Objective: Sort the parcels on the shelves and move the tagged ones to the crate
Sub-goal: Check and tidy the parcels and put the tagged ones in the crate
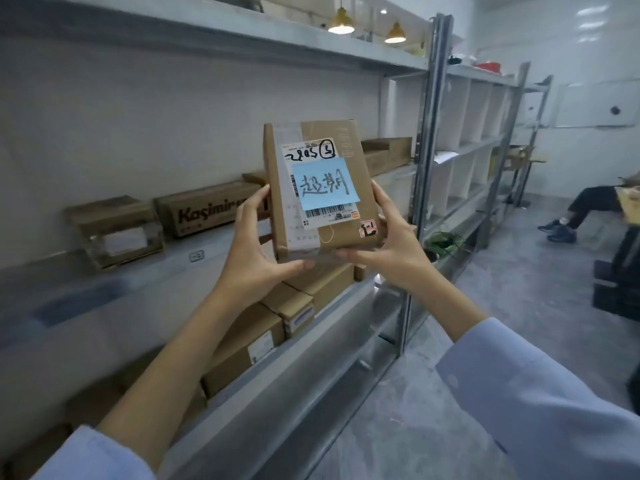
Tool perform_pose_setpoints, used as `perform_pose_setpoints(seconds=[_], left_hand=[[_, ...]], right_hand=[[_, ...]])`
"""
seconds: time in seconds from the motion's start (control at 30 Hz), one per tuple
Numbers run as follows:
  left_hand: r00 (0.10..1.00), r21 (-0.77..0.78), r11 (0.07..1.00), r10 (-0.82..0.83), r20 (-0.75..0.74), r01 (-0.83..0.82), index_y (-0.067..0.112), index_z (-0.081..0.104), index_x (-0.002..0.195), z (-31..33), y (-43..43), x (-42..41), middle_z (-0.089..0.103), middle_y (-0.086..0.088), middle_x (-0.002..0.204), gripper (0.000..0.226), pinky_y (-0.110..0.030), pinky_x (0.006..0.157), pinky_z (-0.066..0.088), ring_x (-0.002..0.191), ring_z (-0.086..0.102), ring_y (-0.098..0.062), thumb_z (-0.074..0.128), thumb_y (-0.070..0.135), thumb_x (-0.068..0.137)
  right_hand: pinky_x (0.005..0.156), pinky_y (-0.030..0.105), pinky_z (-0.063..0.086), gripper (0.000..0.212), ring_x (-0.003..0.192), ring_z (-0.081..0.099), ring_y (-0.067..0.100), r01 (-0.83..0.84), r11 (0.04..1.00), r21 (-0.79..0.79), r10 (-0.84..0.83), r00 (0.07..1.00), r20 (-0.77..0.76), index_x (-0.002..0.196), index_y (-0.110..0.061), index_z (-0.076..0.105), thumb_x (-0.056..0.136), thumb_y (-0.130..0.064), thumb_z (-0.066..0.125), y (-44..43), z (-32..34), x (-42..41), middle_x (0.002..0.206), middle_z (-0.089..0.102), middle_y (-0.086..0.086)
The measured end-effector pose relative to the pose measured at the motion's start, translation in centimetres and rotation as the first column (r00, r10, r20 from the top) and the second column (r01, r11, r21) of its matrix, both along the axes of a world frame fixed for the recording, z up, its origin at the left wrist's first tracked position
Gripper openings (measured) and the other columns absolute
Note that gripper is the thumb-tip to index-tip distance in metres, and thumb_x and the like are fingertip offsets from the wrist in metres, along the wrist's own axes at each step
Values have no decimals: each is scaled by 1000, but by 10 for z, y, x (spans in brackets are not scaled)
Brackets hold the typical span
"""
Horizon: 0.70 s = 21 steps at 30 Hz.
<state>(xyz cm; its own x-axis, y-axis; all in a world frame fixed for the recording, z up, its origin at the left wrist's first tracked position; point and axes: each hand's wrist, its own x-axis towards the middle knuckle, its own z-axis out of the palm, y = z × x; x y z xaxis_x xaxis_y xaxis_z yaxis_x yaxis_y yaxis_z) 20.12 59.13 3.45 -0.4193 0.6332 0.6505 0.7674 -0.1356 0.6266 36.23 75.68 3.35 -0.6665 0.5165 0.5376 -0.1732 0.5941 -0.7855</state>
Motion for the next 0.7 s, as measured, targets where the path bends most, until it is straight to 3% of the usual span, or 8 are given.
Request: perform_pose_setpoints(seconds=[0.03, 0.13, 0.2, 0.3, 0.43, 0.53, 0.67, 0.7], left_hand=[[1000, 6, 1000, -22, 4, 22, 36, 21, 148, -4, 22, 14, 26, 16, 151, 115, -11, 103, 26, 135, 27, 5, 89, 49, 56], [994, 21, 995, -100, 43, 99, 34, 25, 148, -18, 87, 60, 30, 10, 152, 110, -28, 109, 38, 138, 32, -4, 91, 35, 61], [980, 27, 984, -178, 88, 176, 32, 27, 148, -28, 130, 94, 33, 11, 148, 108, -33, 105, 47, 135, 34, -2, 91, 29, 61], [942, 8, 954, -297, 154, 299, 29, 30, 147, -46, 188, 143, 39, 6, 145, 109, -44, 97, 52, 131, 43, -8, 91, 37, 58], [893, -35, 904, -415, 172, 427, 22, 31, 147, -73, 262, 209, 45, -2, 142, 112, -47, 99, 50, 129, 47, -14, 84, 50, 53], [827, -54, 839, -519, 218, 541, 22, 32, 148, -94, 316, 258, 43, 1, 144, 108, -49, 99, 50, 131, 44, -11, 88, 39, 57], [763, -92, 766, -606, 225, 636, 21, 31, 148, -119, 391, 320, 42, 4, 145, 106, -45, 105, 46, 132, 43, -11, 86, 39, 59], [745, -97, 748, -625, 232, 657, 20, 31, 148, -126, 410, 336, 42, 3, 145, 105, -46, 105, 45, 133, 42, -12, 88, 37, 61]], right_hand=[[102, 46, 49, 119, 126, 54, 13, 36, 999, -3, -36, 999, 3, 156, -27, 17, 63, -24, 91, 16, -4, 20, 143, 51, -1], [100, 43, 51, 117, 121, 56, 6, 149, 989, -11, -149, 989, 7, 154, -26, 23, 61, -27, 93, 60, -15, 80, 137, 55, -3], [100, 43, 51, 116, 121, 57, 6, 215, 976, -24, -215, 976, 20, 153, -26, 24, 59, -31, 93, 88, -24, 122, 136, 56, -5], [101, 44, 50, 118, 122, 56, 6, 321, 946, -40, -318, 946, 63, 153, -23, 23, 58, -35, 92, 122, -40, 183, 134, 57, -12], [104, 43, 47, 119, 126, 52, 7, 479, 876, -54, -471, 874, 121, 153, -21, 23, 57, -44, 89, 163, -68, 259, 137, 54, -11], [105, 43, 46, 112, 128, 51, 9, 596, 799, -83, -578, 799, 166, 153, -20, 23, 65, -25, 91, 194, -93, 315, 138, 54, -7], [100, 24, 47, 105, 120, 53, -6, 692, 714, -104, -661, 716, 224, 152, -22, 24, 69, -17, 89, 238, -116, 384, 129, 55, -20], [101, 25, 47, 105, 119, 53, -6, 716, 691, -97, -682, 690, 242, 152, -23, 24, 69, -19, 89, 250, -122, 400, 125, 55, -25]])
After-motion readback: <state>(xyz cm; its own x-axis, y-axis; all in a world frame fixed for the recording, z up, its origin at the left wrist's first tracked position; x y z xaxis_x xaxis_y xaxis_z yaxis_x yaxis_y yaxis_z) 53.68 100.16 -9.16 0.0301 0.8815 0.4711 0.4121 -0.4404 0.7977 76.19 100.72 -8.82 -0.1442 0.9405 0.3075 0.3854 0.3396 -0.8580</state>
